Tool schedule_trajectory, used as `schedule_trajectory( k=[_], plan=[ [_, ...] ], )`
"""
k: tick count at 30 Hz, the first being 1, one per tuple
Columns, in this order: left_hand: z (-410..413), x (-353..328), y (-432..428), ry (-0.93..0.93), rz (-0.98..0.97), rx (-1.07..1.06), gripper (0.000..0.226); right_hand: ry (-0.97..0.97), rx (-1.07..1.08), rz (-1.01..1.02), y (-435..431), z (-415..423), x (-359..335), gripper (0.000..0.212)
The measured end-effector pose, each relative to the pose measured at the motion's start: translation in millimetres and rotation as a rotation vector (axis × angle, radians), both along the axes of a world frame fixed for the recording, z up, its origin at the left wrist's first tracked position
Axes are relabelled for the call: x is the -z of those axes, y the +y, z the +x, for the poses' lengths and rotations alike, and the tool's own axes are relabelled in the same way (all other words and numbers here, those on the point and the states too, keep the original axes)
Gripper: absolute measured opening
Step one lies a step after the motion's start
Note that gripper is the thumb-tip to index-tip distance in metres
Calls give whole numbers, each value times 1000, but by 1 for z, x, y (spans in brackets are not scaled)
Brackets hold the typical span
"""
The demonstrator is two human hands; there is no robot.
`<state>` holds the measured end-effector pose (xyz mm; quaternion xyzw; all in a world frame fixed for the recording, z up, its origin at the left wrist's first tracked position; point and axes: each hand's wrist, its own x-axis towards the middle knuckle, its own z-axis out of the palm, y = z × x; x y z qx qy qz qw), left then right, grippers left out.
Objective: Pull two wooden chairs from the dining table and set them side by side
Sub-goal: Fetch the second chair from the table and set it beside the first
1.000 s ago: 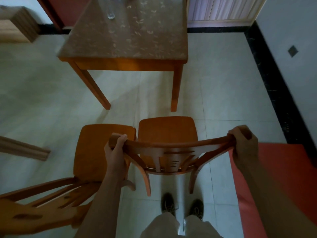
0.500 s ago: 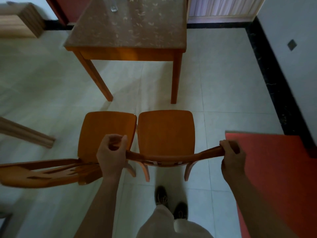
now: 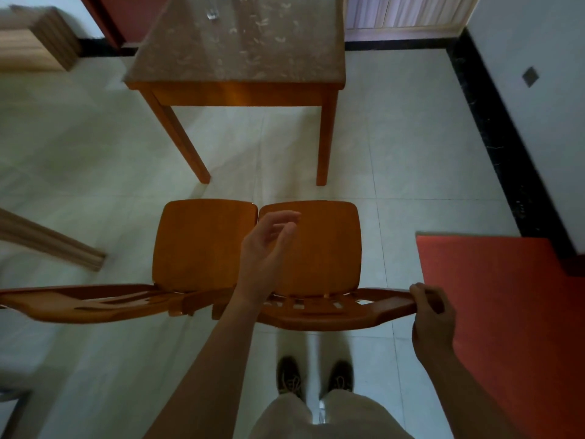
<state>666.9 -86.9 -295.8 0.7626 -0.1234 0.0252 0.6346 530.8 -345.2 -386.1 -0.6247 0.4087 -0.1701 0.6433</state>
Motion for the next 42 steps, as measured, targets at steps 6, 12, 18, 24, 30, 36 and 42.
schedule_trajectory(
  k=[6,12,18,24,30,36,42],
  plan=[
    [-17,12,9,93,174,121,44,92,-53,-71,10,-16,-1,14],
    [-43,57,33,345,1048,934,76,211,-1026,-888,23,-4,-39,90],
    [-41,67,33,147,1088,875,33,227,-1194,-1169,66,7,-25,35],
    [-22,66,40,187,1086,862,30,175,-1167,-1278,71,22,-27,21],
    [-14,69,44,198,1076,862,27,227,-1223,-1225,74,31,-22,28],
    [-16,72,45,195,1068,861,24,164,-1165,-1210,78,28,-24,22],
    [-21,72,51,213,1051,857,22,170,-1140,-1190,84,22,-22,20]
  ],
)
